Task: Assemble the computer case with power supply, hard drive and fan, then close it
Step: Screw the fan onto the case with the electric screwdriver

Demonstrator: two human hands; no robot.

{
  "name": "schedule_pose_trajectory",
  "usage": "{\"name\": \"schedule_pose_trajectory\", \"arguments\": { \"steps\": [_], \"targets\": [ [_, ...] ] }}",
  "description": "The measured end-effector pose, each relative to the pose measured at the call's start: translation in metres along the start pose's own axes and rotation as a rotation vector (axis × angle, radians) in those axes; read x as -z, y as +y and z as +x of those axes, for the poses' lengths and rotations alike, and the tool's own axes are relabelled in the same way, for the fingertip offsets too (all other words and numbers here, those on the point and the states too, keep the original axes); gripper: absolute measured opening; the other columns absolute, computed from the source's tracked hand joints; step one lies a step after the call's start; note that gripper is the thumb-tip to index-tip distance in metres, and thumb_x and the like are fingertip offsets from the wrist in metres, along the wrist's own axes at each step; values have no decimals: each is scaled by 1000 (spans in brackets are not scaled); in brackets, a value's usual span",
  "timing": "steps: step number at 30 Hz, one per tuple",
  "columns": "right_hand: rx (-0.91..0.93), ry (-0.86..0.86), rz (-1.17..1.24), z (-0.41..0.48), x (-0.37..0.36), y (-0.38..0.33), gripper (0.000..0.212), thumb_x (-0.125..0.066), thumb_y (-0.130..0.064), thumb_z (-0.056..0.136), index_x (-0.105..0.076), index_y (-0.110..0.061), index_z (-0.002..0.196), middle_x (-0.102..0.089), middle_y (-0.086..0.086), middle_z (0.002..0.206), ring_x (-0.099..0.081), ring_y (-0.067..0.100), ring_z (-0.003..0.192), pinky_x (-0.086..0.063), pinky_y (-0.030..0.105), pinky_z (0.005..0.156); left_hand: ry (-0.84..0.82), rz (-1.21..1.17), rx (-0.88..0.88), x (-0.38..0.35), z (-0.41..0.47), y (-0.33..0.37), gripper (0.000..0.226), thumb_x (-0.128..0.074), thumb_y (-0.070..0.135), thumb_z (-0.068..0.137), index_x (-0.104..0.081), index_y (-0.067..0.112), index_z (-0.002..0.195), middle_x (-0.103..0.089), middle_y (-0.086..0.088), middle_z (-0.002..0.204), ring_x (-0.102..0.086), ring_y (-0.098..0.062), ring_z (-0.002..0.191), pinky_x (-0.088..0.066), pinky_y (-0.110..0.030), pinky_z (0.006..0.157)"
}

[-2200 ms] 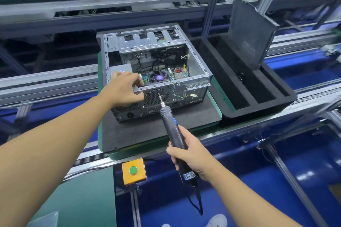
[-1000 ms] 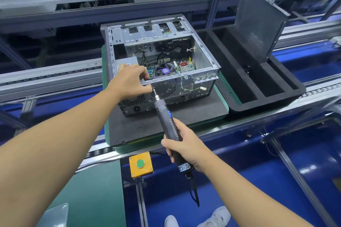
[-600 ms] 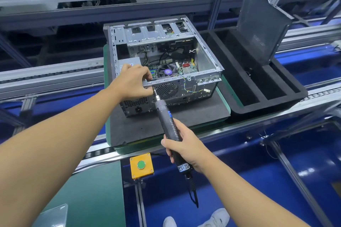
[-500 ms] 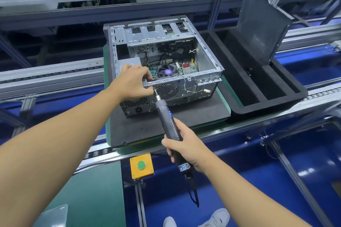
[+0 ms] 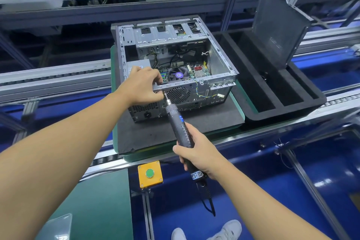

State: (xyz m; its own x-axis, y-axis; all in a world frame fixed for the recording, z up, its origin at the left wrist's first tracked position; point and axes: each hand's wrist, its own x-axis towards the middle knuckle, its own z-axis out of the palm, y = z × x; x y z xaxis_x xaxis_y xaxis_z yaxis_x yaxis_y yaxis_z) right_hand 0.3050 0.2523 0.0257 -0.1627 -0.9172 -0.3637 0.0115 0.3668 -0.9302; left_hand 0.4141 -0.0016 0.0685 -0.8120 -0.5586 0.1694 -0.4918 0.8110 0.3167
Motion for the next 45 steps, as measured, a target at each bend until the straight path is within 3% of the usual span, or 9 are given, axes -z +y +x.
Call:
{"name": "schedule_pose_trajectory", "arguments": {
  "steps": [4,7,16,22,30,42,45],
  "targets": [
    [14,24,-103,-3,-2,-7,66,-67,-18,87,-42,-43,143,-61,0,83,-56,9,47,-50,24,47,-5,-5,4,0,1,0,36,-55,48,69,-57,23,95,-56,5,91,-50,-18,89,-24,-28,99],
    [-6,27,-48,-4,-4,-11,61,-67,-18,87,-46,-43,140,-61,3,75,-55,11,45,-49,25,46,-9,-7,8,0,0,-1,34,-56,48,70,-56,24,94,-55,5,91,-49,-18,89,-25,-29,99],
    [-50,-56,193,-2,-9,-16,29,-72,-23,87,-62,-42,107,-60,6,65,-53,26,53,-52,33,53,24,4,-7,-3,1,0,39,-51,53,66,-56,23,90,-54,9,85,-49,-17,85,-27,-32,97],
    [-46,-49,211,1,-9,-18,37,-75,-27,84,-60,-34,117,-61,2,67,-56,24,57,-53,33,53,0,7,-1,-3,2,-2,34,-53,48,67,-55,24,91,-53,9,84,-49,-19,87,-27,-30,96],
    [-38,-58,254,4,-11,-18,38,-78,-27,78,-62,-35,112,-61,-6,70,-58,20,60,-52,32,52,-25,7,16,-4,2,-4,38,-49,53,66,-54,26,92,-55,7,89,-49,-21,90,-29,-33,100],
    [-47,-47,264,-12,11,-15,39,-73,-18,83,-60,-31,116,-57,-2,75,-56,22,61,-49,31,51,2,22,10,-7,2,-6,36,-47,61,75,-55,30,92,-59,10,92,-51,-17,92,-30,-33,99],
    [-36,-36,254,-18,18,-19,36,-73,-18,82,-61,-32,113,-57,2,79,-56,21,61,-50,31,50,12,29,-20,-6,1,-1,43,-48,60,77,-60,30,105,-62,11,97,-56,-13,95,-26,-33,101]
  ]
}}
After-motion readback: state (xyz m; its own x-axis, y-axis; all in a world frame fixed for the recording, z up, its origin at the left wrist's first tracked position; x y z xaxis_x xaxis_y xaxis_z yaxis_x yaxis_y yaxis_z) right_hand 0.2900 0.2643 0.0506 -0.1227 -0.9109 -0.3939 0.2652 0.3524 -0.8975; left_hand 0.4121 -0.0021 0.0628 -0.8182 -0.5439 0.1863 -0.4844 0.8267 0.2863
